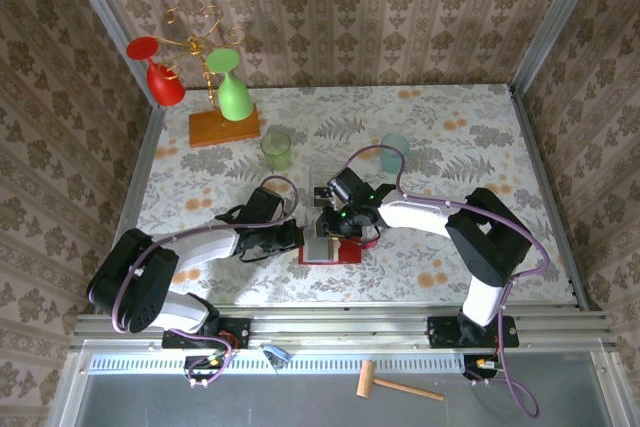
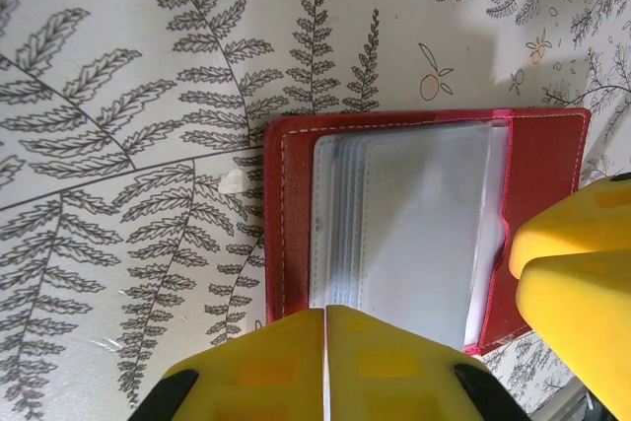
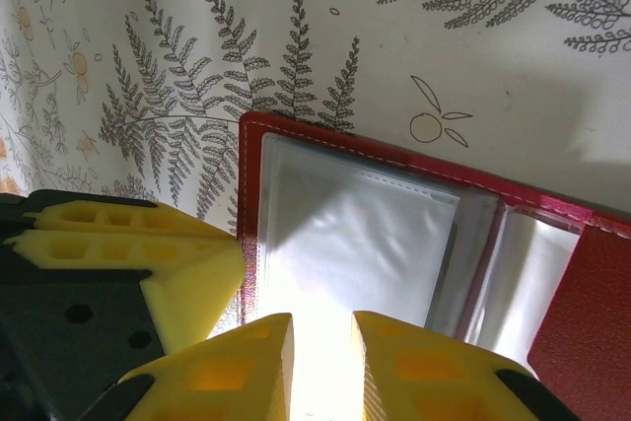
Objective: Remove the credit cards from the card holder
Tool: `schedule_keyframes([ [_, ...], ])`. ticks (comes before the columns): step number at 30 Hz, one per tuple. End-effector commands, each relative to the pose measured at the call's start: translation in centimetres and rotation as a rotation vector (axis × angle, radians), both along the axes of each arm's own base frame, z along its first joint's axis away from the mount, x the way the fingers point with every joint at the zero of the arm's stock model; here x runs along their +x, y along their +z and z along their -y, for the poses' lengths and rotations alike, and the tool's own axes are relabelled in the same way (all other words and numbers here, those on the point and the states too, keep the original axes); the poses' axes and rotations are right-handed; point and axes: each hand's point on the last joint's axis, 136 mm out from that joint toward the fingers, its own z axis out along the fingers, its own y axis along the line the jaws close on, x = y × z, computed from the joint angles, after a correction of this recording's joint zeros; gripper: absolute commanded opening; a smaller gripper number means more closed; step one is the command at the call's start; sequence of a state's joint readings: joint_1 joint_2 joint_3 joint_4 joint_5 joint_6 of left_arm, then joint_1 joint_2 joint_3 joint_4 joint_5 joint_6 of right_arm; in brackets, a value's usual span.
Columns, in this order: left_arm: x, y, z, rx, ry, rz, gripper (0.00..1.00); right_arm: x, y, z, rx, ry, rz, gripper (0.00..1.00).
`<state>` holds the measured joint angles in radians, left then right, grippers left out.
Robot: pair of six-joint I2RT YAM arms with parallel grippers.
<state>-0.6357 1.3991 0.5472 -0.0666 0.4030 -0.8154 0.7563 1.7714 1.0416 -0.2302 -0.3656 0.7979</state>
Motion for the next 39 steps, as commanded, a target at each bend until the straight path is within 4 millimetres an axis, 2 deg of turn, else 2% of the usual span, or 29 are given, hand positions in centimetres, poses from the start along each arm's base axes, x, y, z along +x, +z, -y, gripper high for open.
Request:
schedule_keyframes([
  [1, -0.6, -0.4, -0.2, 0.013, -0.004, -0.023, 0.08, -0.1, -0.6, -0.4, 0.013, -0.007, -0.035, 0.23],
  [18, -1.0, -1.4, -0.3, 0.035, -0.013, -0.054, 0.04, -0.7, -1.9, 0.2, -0.014, -0.017, -0.072, 0.27],
  [39, -1.3, -1.4, -0.5, 0.046, -0.021, -0.061, 0.02, -0.9, -2.9, 1.4, -0.086, -0.018, -0.074, 0.3],
])
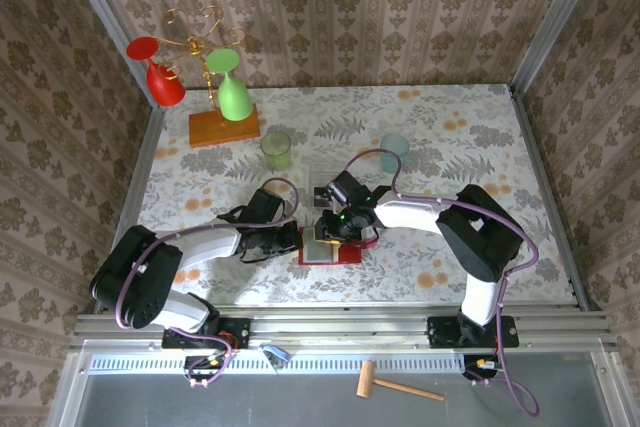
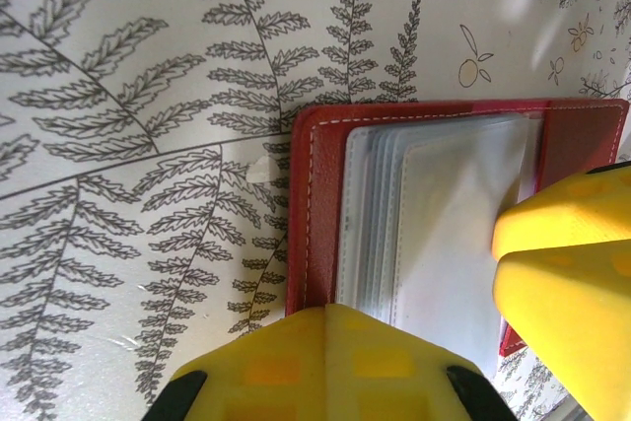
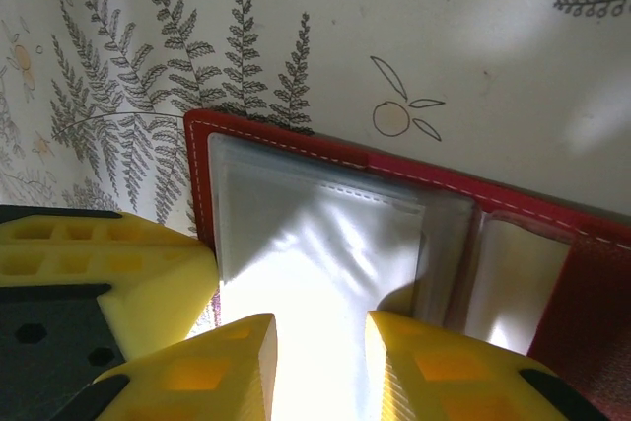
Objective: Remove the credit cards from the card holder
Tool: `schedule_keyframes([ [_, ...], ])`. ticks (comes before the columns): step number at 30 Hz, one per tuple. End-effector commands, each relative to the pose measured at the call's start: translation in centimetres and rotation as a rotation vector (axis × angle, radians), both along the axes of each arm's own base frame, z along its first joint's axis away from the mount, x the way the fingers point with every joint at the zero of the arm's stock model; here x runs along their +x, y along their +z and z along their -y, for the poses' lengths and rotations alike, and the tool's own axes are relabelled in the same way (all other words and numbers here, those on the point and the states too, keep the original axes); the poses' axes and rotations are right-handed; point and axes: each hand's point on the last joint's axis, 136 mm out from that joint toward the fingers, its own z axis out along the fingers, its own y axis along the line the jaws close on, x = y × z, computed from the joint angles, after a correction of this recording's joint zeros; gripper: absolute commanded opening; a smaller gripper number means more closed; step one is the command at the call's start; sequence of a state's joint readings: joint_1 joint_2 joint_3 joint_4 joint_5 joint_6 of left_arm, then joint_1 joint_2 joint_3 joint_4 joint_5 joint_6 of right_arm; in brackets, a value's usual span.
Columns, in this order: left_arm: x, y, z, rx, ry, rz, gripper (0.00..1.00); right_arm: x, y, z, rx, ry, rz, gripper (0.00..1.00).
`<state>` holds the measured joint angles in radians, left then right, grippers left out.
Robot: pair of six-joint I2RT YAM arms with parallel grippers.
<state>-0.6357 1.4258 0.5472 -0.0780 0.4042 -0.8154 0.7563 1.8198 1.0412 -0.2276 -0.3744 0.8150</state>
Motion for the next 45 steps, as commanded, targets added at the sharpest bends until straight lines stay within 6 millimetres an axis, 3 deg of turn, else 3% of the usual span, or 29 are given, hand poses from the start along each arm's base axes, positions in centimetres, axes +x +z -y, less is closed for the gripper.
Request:
schedule_keyframes([
  [1, -1.0, -0.6, -0.3, 0.026, -0.022, -0.033, 0.02, -0.5, -0.9, 1.3, -0.062, -0.009, -0.021, 0.3],
  [26, -0.7, -0.1, -0.2, 0.032, -0.028, -0.028, 0.01, -0.6, -0.5, 2.4, -0.046, -0.041, -0.01, 0.31],
  [39, 0.8, 3.8, 1.8, -0.107, 0.001, 0.045, 0.04, -0.5, -0.6, 2.1, -0.012, -0.049, -0.011, 0.31],
  [45, 0.8, 4.0, 2.9, -0.172, -0.009, 0.023, 0.04, -0.6, -0.5, 2.2, -0.012, -0.049, -0.011, 0.31],
])
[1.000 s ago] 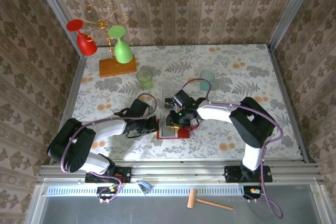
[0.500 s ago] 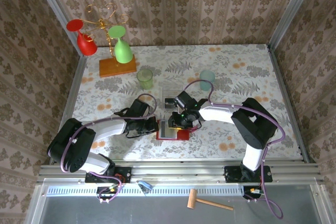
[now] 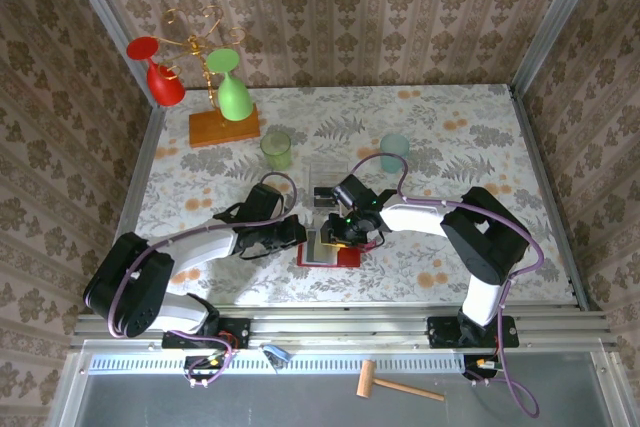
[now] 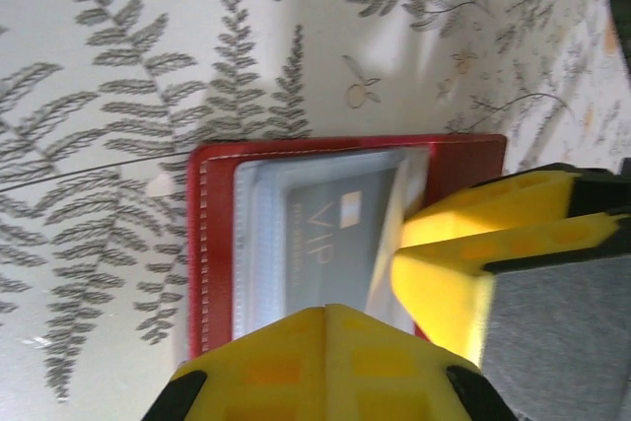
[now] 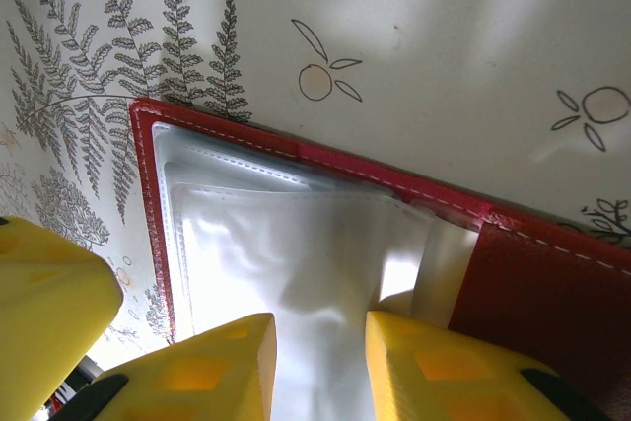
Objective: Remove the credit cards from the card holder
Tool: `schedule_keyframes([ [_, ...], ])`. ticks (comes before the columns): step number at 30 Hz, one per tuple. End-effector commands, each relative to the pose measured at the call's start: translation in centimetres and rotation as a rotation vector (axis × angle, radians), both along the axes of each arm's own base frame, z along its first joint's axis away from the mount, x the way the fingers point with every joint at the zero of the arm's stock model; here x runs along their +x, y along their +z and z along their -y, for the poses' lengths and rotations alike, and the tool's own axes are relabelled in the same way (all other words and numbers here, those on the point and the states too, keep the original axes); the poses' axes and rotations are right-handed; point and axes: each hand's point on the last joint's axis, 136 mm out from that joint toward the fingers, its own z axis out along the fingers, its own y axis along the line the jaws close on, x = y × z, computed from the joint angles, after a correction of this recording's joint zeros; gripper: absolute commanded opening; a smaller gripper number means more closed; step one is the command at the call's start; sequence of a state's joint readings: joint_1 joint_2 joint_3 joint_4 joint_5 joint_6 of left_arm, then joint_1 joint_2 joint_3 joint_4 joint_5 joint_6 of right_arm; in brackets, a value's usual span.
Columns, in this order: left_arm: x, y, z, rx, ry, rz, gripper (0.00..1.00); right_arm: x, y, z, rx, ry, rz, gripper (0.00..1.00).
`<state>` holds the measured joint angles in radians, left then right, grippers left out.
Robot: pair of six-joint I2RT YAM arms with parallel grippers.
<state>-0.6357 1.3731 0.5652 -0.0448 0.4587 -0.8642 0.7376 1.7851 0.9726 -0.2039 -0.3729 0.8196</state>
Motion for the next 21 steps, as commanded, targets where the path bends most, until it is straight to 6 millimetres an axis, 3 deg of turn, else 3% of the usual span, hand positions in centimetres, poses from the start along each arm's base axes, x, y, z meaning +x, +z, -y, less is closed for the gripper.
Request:
schedule_keyframes([
  [1, 0.2, 1.0, 1.5, -0.07, -0.019, -0.005, 0.04, 0.0, 0.1, 0.6, -0.003, -0.026, -0.002, 0.31],
  [21, -0.3, -0.6, 2.0, -0.049, -0.037, -0.05, 0.02, -0.2, 0.1, 0.8, -0.004, -0.028, -0.004, 0.3],
])
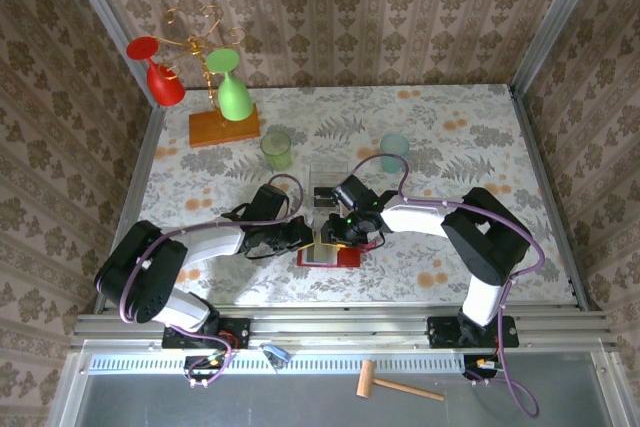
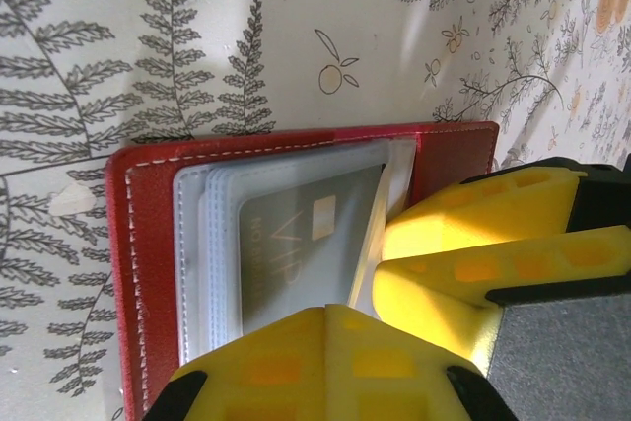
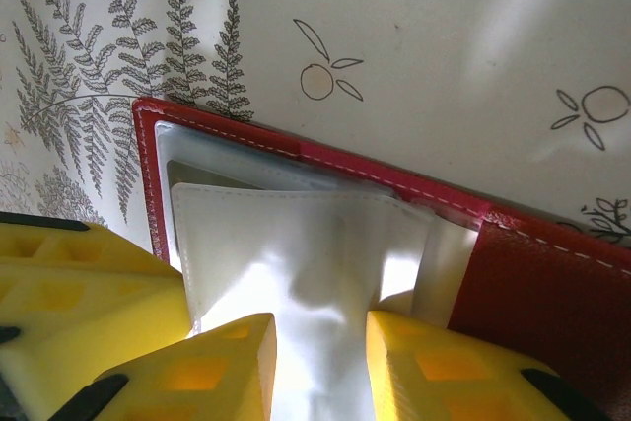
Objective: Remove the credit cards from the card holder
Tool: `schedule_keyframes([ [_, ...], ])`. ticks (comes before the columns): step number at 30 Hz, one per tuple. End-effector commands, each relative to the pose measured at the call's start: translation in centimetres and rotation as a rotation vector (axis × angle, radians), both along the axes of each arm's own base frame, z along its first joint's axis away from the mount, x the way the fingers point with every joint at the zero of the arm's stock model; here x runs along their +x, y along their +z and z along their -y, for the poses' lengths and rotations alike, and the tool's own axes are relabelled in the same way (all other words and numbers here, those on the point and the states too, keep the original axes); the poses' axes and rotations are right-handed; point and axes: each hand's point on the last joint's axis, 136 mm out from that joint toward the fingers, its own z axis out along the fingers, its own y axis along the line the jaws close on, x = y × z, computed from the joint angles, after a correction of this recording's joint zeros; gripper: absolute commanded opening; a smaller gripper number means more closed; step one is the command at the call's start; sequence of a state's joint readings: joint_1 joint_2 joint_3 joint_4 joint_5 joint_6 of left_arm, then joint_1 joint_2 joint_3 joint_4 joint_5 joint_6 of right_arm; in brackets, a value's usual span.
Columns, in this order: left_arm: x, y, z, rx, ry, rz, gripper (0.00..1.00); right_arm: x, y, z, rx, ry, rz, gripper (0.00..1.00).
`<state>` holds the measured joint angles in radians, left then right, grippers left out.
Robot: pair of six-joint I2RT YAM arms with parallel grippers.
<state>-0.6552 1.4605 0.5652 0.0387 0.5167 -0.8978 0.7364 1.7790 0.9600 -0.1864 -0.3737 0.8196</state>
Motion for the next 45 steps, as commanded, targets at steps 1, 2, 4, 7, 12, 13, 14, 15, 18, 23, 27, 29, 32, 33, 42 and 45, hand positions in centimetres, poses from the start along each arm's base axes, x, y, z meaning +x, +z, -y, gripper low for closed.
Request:
schedule_keyframes([
  [1, 0.1, 0.5, 0.4, -0.008, -0.007, 0.004, 0.02, -0.3, 0.0, 0.8, -0.012, -0.027, -0.013, 0.3],
  [2, 0.1, 0.5, 0.4, -0.005, -0.007, 0.004, 0.02, -0.2, 0.0, 0.8, -0.011, -0.028, -0.011, 0.3],
  [4, 0.1, 0.4, 0.4, 0.0, -0.011, 0.0, 0.02, -0.2, 0.1, 0.8, -0.01, -0.027, -0.011, 0.3],
  [7, 0.0, 0.2, 0.1, 0.02, -0.008, -0.004, 0.02, -0.2, 0.1, 0.7, -0.01, -0.027, -0.01, 0.3],
  [12, 0.1, 0.3, -0.1, 0.032, -0.002, -0.002, 0.02, -0.2, 0.1, 0.7, -0.009, -0.025, -0.01, 0.3],
  [13, 0.1, 0.3, -0.1, 0.033, -0.002, -0.002, 0.02, -0.2, 0.1, 0.7, -0.008, -0.025, -0.009, 0.3],
  [14, 0.1, 0.3, -0.1, 0.034, -0.002, 0.0, 0.02, -0.2, 0.1, 0.8, -0.011, -0.026, -0.012, 0.3],
  [15, 0.0, 0.2, -0.1, 0.035, -0.006, -0.003, 0.02, -0.3, 0.1, 0.8, -0.009, -0.025, -0.011, 0.3],
  [18, -0.1, 0.2, 0.2, 0.029, -0.016, -0.01, 0.02, -0.2, 0.2, 0.8, -0.008, -0.027, -0.009, 0.3],
  [23, 0.0, 0.5, 0.8, 0.009, -0.029, -0.01, 0.01, -0.2, 0.1, 0.7, -0.008, -0.027, -0.01, 0.3],
  [27, 0.0, 0.7, 1.1, 0.003, -0.034, -0.004, 0.01, -0.1, 0.3, 0.8, -0.006, -0.029, -0.005, 0.3],
  [29, 0.0, 0.7, 1.1, 0.002, -0.034, -0.004, 0.01, -0.1, 0.5, 0.8, -0.004, -0.03, -0.001, 0.31],
  [32, 0.1, 0.8, 1.1, 0.0, -0.034, -0.001, 0.01, 0.0, 0.9, 0.9, -0.003, -0.031, 0.011, 0.31],
  [33, 0.0, 0.8, 1.2, -0.003, -0.035, -0.002, 0.01, 0.0, 1.1, 1.0, -0.003, -0.033, 0.016, 0.32],
  [42, 0.4, 2.0, 2.1, -0.032, -0.052, 0.017, 0.01, 0.2, 2.4, 2.4, -0.011, -0.058, 0.044, 0.33],
  [45, 0.6, 2.4, 2.5, -0.042, -0.06, 0.023, 0.01, 0.2, 2.7, 3.2, -0.021, -0.071, 0.054, 0.33],
])
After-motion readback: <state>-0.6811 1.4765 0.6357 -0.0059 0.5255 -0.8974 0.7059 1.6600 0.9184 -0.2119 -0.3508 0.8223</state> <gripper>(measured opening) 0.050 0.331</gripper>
